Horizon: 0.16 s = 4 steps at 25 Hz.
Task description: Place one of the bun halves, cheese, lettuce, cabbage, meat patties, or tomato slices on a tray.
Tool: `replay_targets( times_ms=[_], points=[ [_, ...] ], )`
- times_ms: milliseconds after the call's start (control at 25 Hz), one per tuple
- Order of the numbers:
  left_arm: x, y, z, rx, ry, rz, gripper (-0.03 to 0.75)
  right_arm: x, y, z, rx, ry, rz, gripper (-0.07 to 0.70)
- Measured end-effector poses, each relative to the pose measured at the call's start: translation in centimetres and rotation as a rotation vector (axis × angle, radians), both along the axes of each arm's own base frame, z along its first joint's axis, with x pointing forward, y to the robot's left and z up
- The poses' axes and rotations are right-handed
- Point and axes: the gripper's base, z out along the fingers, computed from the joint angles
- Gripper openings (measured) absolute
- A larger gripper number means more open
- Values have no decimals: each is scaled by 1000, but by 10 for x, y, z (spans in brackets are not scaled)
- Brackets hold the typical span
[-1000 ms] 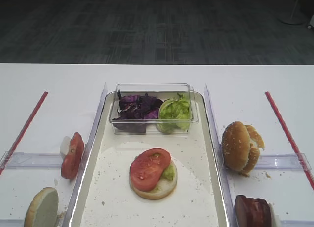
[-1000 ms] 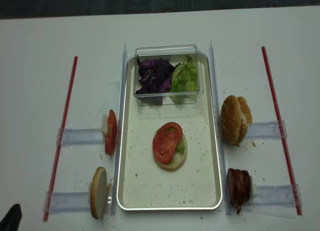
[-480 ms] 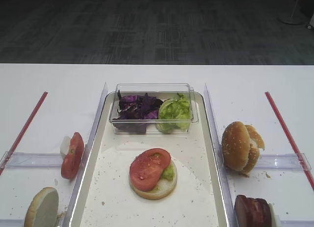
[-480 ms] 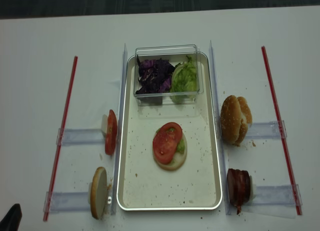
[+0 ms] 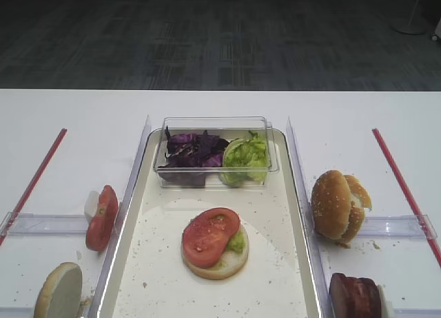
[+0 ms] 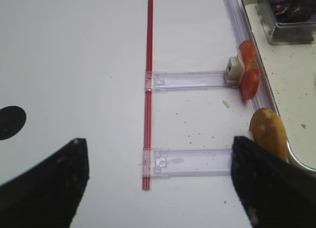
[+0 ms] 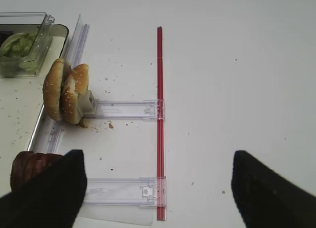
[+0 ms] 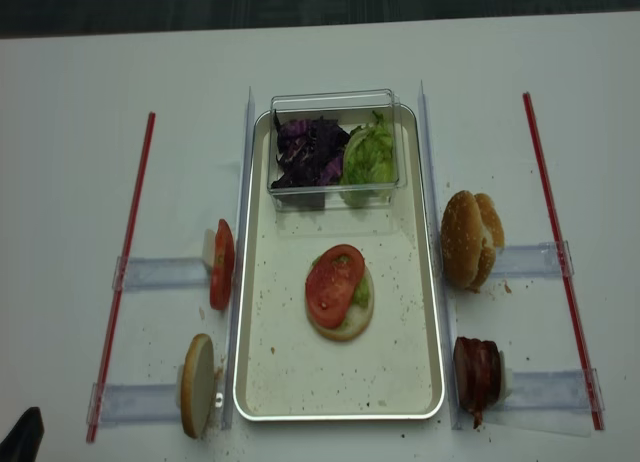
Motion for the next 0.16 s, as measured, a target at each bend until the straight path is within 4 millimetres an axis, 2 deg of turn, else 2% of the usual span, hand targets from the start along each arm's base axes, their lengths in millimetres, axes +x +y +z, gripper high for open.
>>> replay_targets(
  times_ms=[160],
  points=[
    [0,0,0,0,0,0,545,0,0,0,0,0,0,615]
  ],
)
